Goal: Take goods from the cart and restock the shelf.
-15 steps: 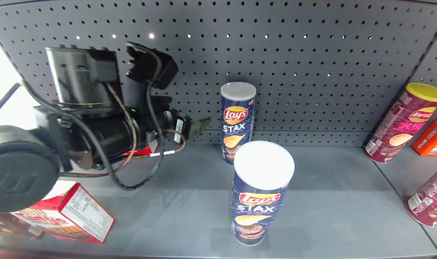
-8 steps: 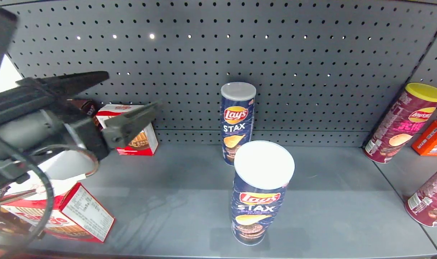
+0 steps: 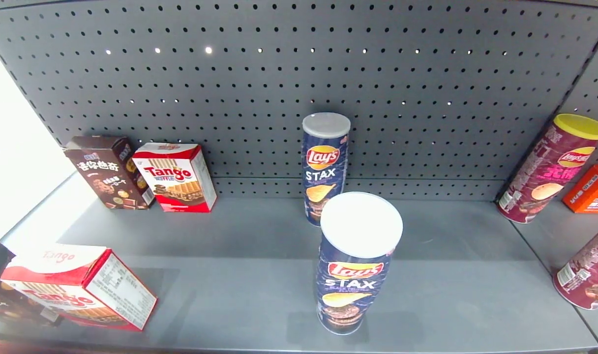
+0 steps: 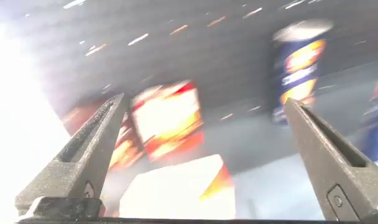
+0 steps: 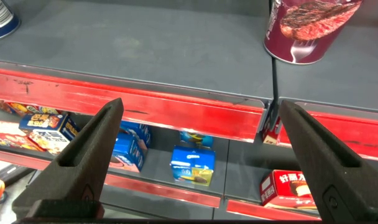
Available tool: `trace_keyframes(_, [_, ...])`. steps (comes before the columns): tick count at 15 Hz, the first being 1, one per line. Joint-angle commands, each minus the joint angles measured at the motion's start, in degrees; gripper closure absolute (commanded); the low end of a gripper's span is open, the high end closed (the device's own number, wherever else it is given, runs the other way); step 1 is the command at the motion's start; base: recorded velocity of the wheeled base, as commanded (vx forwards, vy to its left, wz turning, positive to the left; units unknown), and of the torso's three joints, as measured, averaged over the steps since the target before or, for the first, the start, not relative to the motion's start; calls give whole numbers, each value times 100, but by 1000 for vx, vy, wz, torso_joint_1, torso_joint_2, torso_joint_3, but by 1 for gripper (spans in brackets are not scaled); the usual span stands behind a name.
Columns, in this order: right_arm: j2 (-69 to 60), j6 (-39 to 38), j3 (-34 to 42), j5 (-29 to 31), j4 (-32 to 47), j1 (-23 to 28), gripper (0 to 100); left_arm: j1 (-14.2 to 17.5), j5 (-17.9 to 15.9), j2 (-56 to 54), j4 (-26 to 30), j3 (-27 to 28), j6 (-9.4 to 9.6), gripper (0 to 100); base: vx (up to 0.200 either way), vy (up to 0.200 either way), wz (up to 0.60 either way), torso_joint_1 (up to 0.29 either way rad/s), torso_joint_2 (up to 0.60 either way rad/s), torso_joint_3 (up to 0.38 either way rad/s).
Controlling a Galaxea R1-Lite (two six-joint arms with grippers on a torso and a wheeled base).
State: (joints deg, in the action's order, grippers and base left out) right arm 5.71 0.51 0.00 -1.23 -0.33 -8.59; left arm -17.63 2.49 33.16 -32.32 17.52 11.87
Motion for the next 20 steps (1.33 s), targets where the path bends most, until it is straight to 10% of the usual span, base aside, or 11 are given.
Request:
trace_keyframes(1, [10, 2, 0, -9, -2, -2, 0, 2132, -363, -2112, 41, -1479, -282, 0, 0, 0, 0, 0, 0, 0])
trace_keyframes(11, [10, 2, 0, -9, -2, -2, 0, 2536, -1251, -2771, 2827, -1752, -317, 0, 0, 0, 0, 0, 0, 0])
trace_keyframes(14, [10, 2, 0, -9, -2, -2, 0, 1903, -1251, -2701, 2827, -1752, -370, 0, 0, 0, 0, 0, 0, 0])
trace_keyframes(20, [10, 2, 0, -9, -2, -2, 0, 1745, -1251, -3316, 2827, -1752, -1390, 0, 0, 0, 0, 0, 0, 0])
